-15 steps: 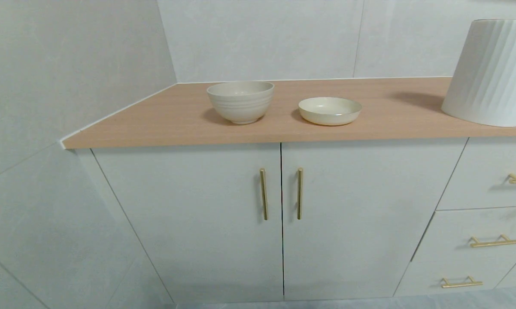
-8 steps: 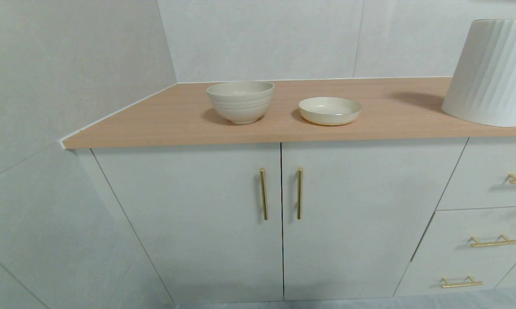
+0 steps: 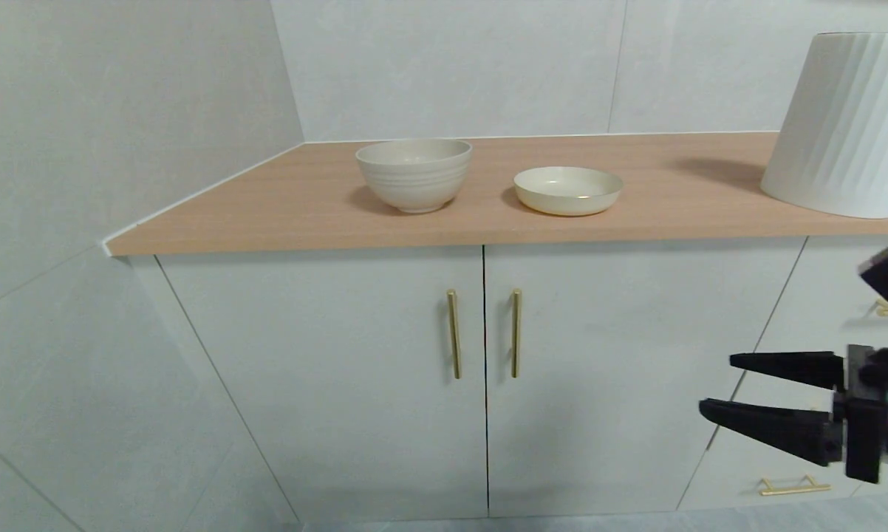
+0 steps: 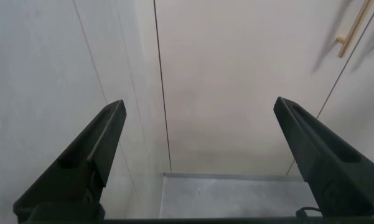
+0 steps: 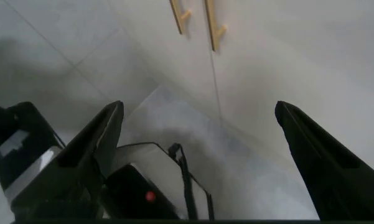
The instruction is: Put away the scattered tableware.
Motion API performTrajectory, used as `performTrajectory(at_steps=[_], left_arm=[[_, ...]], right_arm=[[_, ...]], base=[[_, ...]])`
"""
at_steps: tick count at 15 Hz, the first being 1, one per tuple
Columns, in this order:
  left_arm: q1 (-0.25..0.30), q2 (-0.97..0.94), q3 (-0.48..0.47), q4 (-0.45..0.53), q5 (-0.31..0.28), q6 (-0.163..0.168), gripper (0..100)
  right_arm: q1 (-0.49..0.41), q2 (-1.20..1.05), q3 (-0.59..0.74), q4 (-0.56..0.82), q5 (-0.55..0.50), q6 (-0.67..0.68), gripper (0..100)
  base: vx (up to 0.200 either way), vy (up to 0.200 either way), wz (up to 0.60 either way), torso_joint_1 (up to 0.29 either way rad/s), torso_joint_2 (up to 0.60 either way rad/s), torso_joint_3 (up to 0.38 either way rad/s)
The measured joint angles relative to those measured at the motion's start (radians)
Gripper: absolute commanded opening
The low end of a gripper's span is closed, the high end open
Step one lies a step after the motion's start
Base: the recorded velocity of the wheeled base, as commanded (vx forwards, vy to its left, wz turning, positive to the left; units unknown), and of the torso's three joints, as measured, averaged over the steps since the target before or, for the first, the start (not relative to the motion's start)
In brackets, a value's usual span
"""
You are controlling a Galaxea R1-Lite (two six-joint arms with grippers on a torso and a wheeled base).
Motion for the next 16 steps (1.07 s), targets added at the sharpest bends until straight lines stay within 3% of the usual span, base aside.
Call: performTrajectory(at_steps=[9, 14, 16], left_arm=[[0.000, 0.000, 0.000, 0.000, 0.000, 0.000, 100], [0.000, 0.000, 0.000, 0.000, 0.000, 0.000, 100], [0.000, 0.000, 0.000, 0.000, 0.000, 0.000, 100]], right_arm=[[0.166, 0.495, -0.259, -0.230, -0.053, 0.089, 100], [0.214, 0.682, -0.275, -0.541, -0.154, 0.222, 100], [0.223, 0.729, -0.278, -0.574, -0.163, 0.278, 100]], base=[[0.000, 0.000, 0.00, 0.000, 0.00, 0.000], [0.000, 0.000, 0.00, 0.000, 0.00, 0.000], [0.000, 0.000, 0.00, 0.000, 0.00, 0.000]])
